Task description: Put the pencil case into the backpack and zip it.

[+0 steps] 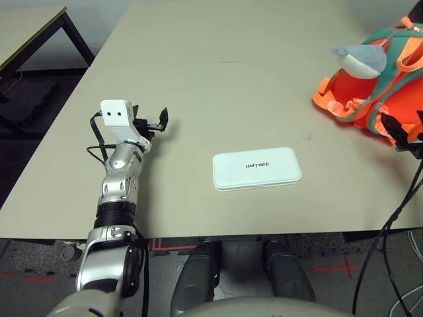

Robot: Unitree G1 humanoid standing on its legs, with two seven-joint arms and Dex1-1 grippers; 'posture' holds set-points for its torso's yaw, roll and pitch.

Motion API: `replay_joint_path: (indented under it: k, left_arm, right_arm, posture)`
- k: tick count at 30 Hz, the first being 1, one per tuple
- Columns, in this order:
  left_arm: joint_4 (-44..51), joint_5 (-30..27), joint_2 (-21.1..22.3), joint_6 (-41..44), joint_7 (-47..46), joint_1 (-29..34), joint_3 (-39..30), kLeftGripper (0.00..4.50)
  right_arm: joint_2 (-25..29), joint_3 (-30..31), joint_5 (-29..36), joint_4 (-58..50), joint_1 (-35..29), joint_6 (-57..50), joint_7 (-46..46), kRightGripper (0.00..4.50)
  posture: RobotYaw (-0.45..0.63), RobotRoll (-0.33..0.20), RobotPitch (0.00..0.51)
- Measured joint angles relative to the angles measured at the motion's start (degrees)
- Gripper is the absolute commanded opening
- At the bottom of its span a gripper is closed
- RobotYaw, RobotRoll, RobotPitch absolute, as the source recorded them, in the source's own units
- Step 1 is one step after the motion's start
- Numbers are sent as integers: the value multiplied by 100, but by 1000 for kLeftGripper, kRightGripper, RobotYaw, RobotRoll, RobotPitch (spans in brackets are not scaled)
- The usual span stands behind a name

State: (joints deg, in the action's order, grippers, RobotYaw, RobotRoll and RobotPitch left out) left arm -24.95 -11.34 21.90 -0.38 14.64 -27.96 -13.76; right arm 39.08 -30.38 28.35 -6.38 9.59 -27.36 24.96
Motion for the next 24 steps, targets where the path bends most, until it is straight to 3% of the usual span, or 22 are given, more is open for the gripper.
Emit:
replay_joint_path:
  k: [8, 13, 16, 18, 21, 24]
  left_arm:
    - [46, 56, 4, 36, 102, 4, 99, 4493]
    - [157, -247, 258, 425, 720, -237, 99, 4493]
    - [554, -1083, 620, 1617, 1740, -492, 99, 4493]
    - [853, -1712, 1094, 2816, 2488, -583, 112, 4493]
    - [1121, -2651, 1817, 4858, 3214, -793, 99, 4500]
    - [1152, -3381, 2213, 6442, 3623, -1055, 59, 4500]
  right_arm:
    - [73, -223, 141, -89, -207, -135, 48, 4500]
    - [527, -609, 1002, -375, 29, -1202, 122, 4500]
    - [1124, -835, 1969, -502, 125, -2435, 391, 4500]
    - [1537, -924, 2511, -511, 194, -3156, 602, 4500]
    - [1876, -919, 3027, -408, 400, -3956, 756, 4031]
    - [2025, -627, 3281, -400, 485, -4456, 946, 3086]
  posture:
    - [-18, 0, 189]
    - [12, 0, 163]
    - [39, 0, 146]
    - [52, 0, 137]
    - [56, 0, 140]
    - [58, 0, 138]
